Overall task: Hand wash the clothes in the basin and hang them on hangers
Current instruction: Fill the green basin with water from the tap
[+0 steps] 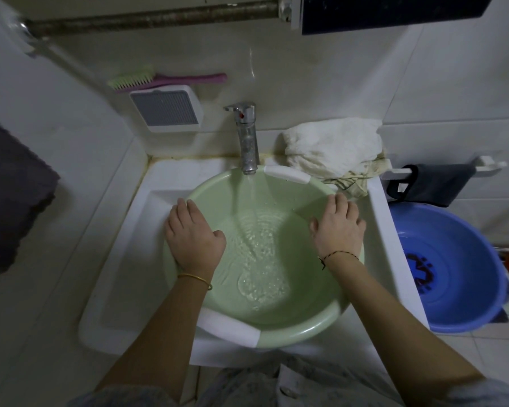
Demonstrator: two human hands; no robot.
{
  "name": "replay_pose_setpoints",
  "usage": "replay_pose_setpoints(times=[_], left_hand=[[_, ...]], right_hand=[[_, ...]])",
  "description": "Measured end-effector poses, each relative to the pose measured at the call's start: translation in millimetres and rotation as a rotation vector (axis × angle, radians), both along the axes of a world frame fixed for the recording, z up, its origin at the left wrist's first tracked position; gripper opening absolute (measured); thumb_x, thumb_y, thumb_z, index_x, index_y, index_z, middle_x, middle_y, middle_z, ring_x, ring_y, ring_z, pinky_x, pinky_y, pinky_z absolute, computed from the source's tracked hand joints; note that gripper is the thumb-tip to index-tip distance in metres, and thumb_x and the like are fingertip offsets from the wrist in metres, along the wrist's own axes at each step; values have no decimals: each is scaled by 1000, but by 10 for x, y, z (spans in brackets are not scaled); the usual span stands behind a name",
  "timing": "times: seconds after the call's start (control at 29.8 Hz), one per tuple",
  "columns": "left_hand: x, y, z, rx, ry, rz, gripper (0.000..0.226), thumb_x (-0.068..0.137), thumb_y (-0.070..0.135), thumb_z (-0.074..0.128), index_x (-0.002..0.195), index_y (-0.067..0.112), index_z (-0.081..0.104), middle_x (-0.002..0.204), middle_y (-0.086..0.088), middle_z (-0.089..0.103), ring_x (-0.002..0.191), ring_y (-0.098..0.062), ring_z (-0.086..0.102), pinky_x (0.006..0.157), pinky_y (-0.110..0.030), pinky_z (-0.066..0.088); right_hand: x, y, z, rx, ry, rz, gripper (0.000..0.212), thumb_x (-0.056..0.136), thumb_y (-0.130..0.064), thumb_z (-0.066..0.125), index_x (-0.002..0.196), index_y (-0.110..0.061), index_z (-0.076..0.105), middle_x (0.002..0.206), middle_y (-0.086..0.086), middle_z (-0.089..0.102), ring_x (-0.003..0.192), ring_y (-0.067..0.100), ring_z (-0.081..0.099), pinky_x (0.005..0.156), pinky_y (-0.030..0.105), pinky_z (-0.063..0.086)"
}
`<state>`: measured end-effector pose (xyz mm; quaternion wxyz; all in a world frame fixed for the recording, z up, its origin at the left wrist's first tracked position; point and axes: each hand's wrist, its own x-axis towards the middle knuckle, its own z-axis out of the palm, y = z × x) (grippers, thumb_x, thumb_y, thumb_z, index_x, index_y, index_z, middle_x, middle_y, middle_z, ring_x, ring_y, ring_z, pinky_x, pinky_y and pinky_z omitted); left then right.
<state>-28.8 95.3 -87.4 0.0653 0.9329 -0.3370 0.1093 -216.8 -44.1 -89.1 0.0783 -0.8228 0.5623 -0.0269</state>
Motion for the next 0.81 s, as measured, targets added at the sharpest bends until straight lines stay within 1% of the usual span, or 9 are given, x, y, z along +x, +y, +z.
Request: replay_pose_setpoints(times=[0.2, 0.44, 0.81], left_hand=[[0, -3, -1, -16, 2, -5, 79, 51, 26, 49, 122, -8, 53, 128, -25, 53, 116, -40, 51, 97, -48, 40], [9, 2, -7, -7, -6, -5, 78, 52, 25, 50, 122, -8, 54, 127, -25, 54, 115, -40, 52, 95, -48, 41], [9, -1, -14, -14, -4, 2, 79, 52, 25, 50, 123, -8, 54, 129, -24, 53, 116, -40, 51, 97, -48, 40]], right_hand=[[-4, -5, -6, 0, 7, 1, 66, 94, -38, 43, 146, -6, 21, 154, 11, 22, 137, 32, 24, 100, 45, 33], [1, -6, -4, 1, 6, 2, 66, 94, -39, 44, 147, -6, 21, 154, 11, 22, 137, 32, 24, 101, 46, 33], [-3, -3, 4, 0, 6, 3, 66, 95, -39, 43, 147, -6, 19, 155, 10, 21, 139, 32, 22, 102, 46, 32]])
